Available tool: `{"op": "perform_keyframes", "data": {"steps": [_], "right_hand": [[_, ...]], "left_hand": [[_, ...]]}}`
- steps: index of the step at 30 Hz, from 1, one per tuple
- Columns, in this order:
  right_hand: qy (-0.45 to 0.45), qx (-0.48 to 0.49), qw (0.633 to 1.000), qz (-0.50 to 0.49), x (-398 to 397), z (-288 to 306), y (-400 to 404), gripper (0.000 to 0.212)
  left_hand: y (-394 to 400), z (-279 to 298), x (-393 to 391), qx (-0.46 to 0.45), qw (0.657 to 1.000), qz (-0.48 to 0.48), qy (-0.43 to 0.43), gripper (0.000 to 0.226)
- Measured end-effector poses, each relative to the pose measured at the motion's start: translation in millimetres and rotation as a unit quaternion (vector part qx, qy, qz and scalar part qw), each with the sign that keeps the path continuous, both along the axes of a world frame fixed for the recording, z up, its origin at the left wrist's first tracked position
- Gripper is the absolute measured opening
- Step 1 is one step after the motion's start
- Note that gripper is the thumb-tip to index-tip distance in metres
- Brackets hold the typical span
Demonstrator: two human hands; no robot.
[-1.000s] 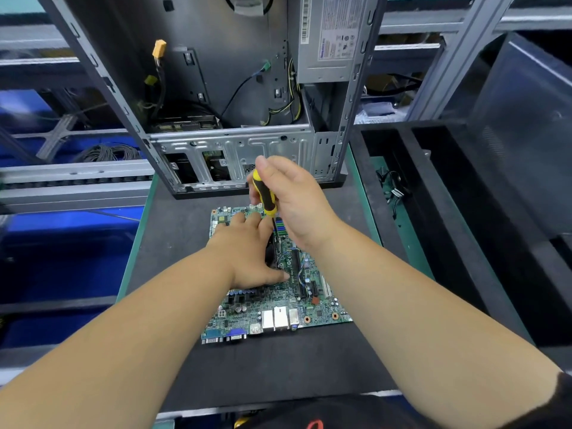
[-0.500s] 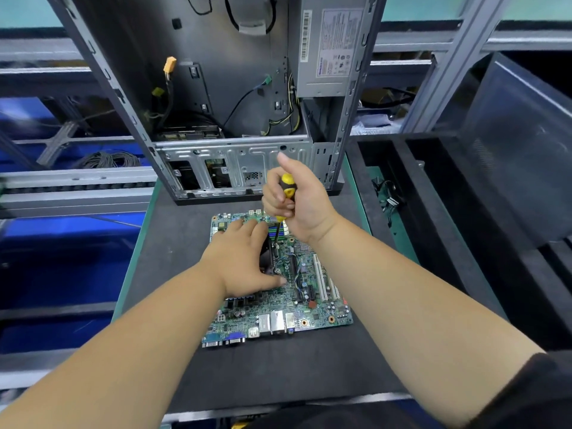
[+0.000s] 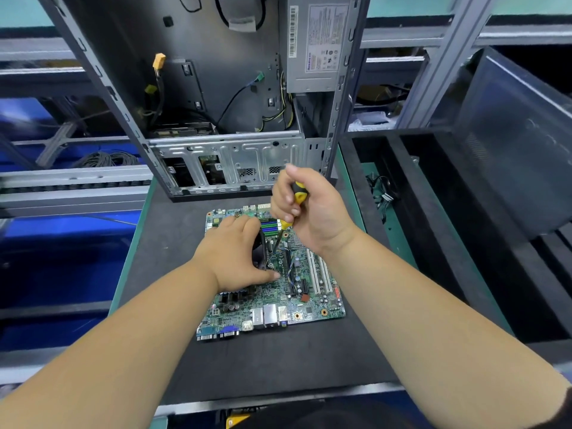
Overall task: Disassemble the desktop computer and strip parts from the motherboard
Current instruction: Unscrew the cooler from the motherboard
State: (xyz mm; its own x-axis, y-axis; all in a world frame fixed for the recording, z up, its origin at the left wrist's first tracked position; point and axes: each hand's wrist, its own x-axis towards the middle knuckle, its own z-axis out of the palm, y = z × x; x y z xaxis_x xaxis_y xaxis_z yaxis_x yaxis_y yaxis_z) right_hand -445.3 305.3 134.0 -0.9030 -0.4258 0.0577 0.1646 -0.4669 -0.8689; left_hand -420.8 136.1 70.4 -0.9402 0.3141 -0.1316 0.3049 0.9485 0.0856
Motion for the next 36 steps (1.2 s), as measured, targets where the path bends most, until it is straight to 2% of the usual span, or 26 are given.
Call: {"op": "perform_keyframes", "data": {"steps": [5, 17, 20, 24, 29, 34, 35, 36], "right_hand": [[-0.001, 0.009, 1.000, 0.023, 12.3, -4.6, -2.0, 0.039], [0.037, 0.044, 0.997, 0.043, 19.1, -6.8, -6.6, 0.033], [0.060, 0.094, 0.993, 0.044, 22.0, -4.9, -8.3, 0.028], [0.055, 0.143, 0.988, 0.005, 22.6, -1.9, -7.8, 0.021], [0.046, 0.111, 0.992, 0.034, 29.9, -8.1, -11.5, 0.021], [0.057, 0.074, 0.995, 0.021, 36.4, -13.4, -17.8, 0.030], [0.060, 0.063, 0.996, 0.025, 34.9, -12.7, -16.5, 0.030], [0.064, 0.052, 0.996, 0.033, 32.9, -11.5, -15.1, 0.030]], "left_hand": [[1.3, 1.6, 0.3, 0.006, 1.000, 0.006, -0.014, 0.090], [0.9, 0.9, 0.5, 0.009, 1.000, 0.003, -0.018, 0.088], [1.4, -1.4, -0.1, 0.004, 1.000, -0.003, -0.003, 0.080], [1.7, -2.6, -0.8, -0.017, 1.000, 0.002, 0.009, 0.083], [4.2, -0.9, 2.3, -0.013, 1.000, 0.015, 0.016, 0.062], [5.0, 3.8, 4.2, 0.036, 0.999, 0.017, -0.002, 0.044], [4.8, 4.3, 3.8, 0.020, 1.000, 0.014, -0.015, 0.050], [4.9, 4.0, 2.5, -0.002, 1.000, 0.006, -0.030, 0.067]]}}
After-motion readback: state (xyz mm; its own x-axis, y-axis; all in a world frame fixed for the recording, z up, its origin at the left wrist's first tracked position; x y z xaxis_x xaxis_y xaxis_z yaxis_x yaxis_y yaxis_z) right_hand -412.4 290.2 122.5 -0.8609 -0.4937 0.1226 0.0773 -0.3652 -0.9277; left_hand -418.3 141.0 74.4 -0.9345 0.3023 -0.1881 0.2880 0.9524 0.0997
